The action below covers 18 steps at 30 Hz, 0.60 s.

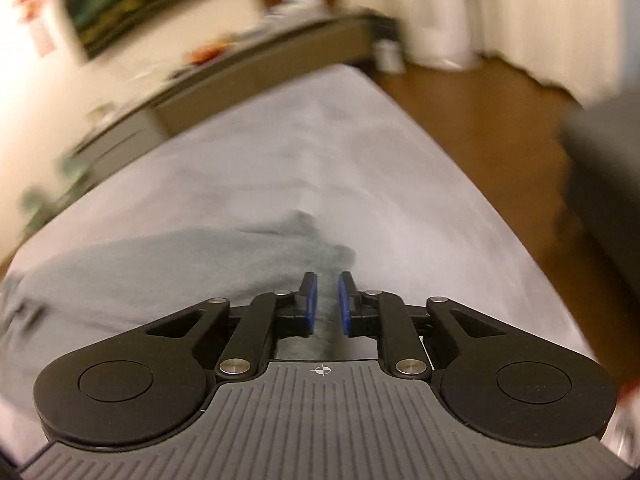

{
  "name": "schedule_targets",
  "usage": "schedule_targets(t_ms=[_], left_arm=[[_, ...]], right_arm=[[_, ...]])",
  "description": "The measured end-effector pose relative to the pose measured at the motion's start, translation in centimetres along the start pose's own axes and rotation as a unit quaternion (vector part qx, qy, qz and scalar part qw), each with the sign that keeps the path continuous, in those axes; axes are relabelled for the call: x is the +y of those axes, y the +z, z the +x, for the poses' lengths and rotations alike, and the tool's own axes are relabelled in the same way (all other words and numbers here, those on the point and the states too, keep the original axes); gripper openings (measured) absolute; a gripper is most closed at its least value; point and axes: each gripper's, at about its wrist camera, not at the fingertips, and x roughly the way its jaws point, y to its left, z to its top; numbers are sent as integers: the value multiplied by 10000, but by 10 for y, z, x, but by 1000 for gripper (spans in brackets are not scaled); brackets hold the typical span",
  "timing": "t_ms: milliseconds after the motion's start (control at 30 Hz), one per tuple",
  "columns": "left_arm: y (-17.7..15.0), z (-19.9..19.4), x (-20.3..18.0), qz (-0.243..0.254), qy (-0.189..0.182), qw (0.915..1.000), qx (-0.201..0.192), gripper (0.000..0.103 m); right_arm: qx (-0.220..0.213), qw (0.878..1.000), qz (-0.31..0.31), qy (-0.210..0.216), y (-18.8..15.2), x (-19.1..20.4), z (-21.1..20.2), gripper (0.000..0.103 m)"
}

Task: Fold clothes

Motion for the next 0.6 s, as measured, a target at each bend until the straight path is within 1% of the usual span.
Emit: schedule_targets(t_ms=[33, 100, 167, 233, 267, 300, 367, 400, 467, 500, 533, 567, 600], left_arm=[[2, 4, -4, -59, -65, 9999, -93, 44], [7, 16, -13, -127, -9, 9997, -206, 59], [14, 33, -18, -197, 62, 9996, -202, 60], [17, 50, -22, -299, 41, 9994, -179, 64], [19, 59, -22, -331, 62, 9993, -159, 64], [21, 68, -23, -362, 90, 9992, -134, 65], [26, 87, -23, -409, 192, 9989, -80, 65], [29, 95, -23, -419, 229, 9988, -62, 63], [35, 107, -27, -361, 221, 9991, -44, 49], [38, 111, -29, -311, 203, 9993, -39, 22], [40, 111, -34, -197, 142, 9997, -50, 4], [41, 109, -39, -70, 71, 9999, -98, 2], [41, 99, -47, 67, -48, 9996, -254, 2]], right_arm=[[-40, 9997, 256, -12, -3, -4, -2, 32], [-165, 9983, 548, 57, -7, 0, -10, 44], [-270, 9971, 679, 200, -7, 10, -19, 51], [-335, 9956, 796, 352, -5, 23, -24, 62], [-368, 9947, 855, 428, -4, 29, -26, 64], [-372, 9937, 920, 515, -4, 34, -28, 68], [-350, 9913, 1054, 701, -5, 42, -33, 72], [-331, 9905, 1122, 725, -6, 43, -32, 75], [-283, 9892, 1260, 699, -6, 42, -26, 77], [-259, 9884, 1328, 686, -6, 41, -24, 77], [-235, 9876, 1397, 673, -7, 41, -21, 77], [-211, 9868, 1465, 660, -7, 40, -18, 77], [-187, 9859, 1533, 646, -7, 39, -15, 78]])
